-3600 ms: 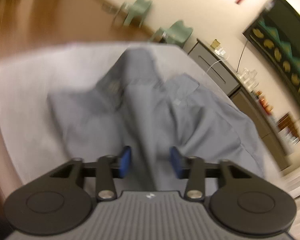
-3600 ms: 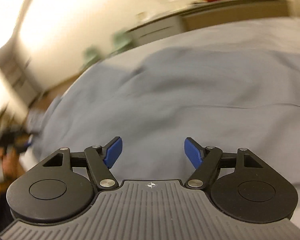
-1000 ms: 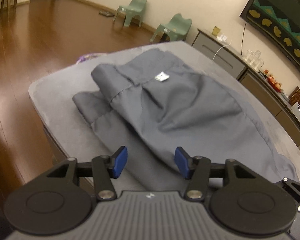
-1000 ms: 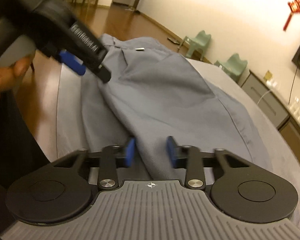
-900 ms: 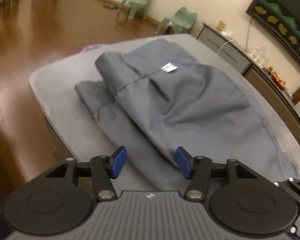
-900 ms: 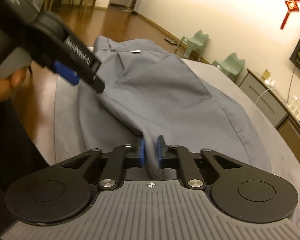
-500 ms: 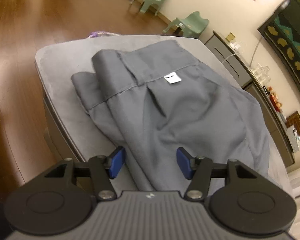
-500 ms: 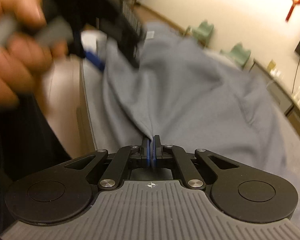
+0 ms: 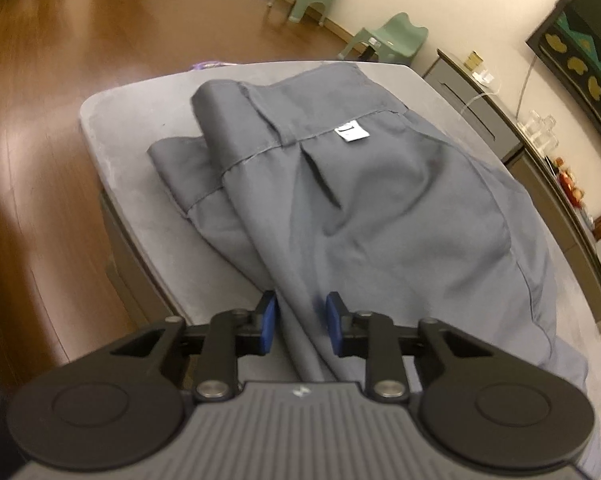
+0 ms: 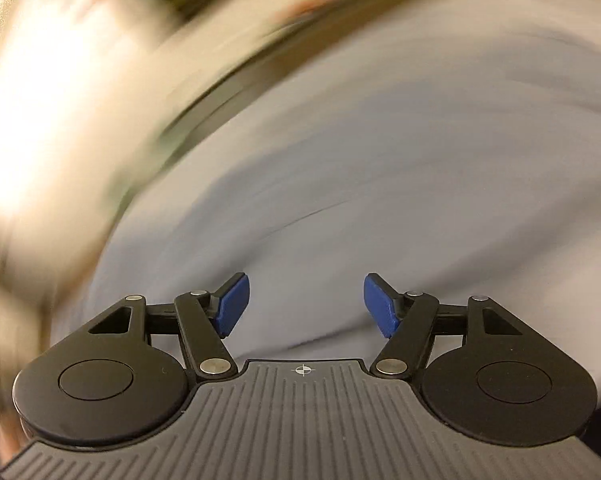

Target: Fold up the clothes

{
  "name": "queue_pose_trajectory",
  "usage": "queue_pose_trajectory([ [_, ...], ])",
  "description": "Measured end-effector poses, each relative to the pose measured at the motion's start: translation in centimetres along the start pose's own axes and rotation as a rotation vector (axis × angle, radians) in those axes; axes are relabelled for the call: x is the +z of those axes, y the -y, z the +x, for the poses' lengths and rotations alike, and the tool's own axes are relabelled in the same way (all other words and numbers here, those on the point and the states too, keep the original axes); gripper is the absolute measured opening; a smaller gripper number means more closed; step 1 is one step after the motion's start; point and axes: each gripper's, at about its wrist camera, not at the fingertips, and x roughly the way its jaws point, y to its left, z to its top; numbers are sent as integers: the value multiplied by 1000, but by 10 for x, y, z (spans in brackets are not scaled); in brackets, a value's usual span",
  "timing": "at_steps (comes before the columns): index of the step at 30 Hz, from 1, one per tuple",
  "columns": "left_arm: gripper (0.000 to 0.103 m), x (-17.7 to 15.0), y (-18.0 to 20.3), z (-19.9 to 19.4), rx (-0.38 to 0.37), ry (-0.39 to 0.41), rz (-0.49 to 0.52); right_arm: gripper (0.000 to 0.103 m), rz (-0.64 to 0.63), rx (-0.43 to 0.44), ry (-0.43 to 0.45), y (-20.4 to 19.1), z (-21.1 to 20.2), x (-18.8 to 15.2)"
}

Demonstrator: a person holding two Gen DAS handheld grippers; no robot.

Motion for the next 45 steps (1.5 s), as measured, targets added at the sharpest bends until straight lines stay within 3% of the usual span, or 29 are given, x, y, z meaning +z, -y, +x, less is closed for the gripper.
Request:
queue_pose_trajectory([
  [2, 35, -5, -6, -3, -5, -16, -49, 69, 182, -68, 58, 53, -27, 19],
  [6, 45, -15, -7, -9, -10, -17, -80, 67, 295, -73, 79, 88, -30, 29],
  [11, 49, -11, 2, -1, -30, -10, -45, 67, 351, -32, 136, 89, -2, 46],
  [15, 53, -7, -7, 1, -94, -4, -106, 64, 396, 21, 154, 91, 25, 60],
  [21, 54, -12, -25, -10, -75, 5, -181, 60, 395, -45, 219, 101, 15, 57],
  [25, 64, -6, -20, -4, -81, 8, -186, 60, 378, -115, 274, 106, -8, 44],
  [27, 65, 1, -5, 7, -90, -16, -154, 61, 378, -85, 251, 105, -2, 46],
  [31, 66, 7, 22, 22, -84, -19, -71, 61, 409, 60, 133, 104, 23, 52],
  [34, 51, 5, 20, 25, -95, 13, -72, 46, 399, 26, 172, 107, 24, 52],
  [37, 25, 9, 23, 34, -98, 17, -64, 23, 314, -16, 128, 96, 40, 60],
  [38, 13, 10, 23, 37, -107, 12, -67, 8, 286, -38, 114, 92, 46, 63],
  [40, 5, 14, 26, 38, -146, 19, -67, 4, 276, -52, 124, 91, 51, 67],
  [45, 3, 15, 34, 8, -279, 133, -42, 1, 164, 15, 256, 66, 18, 71],
])
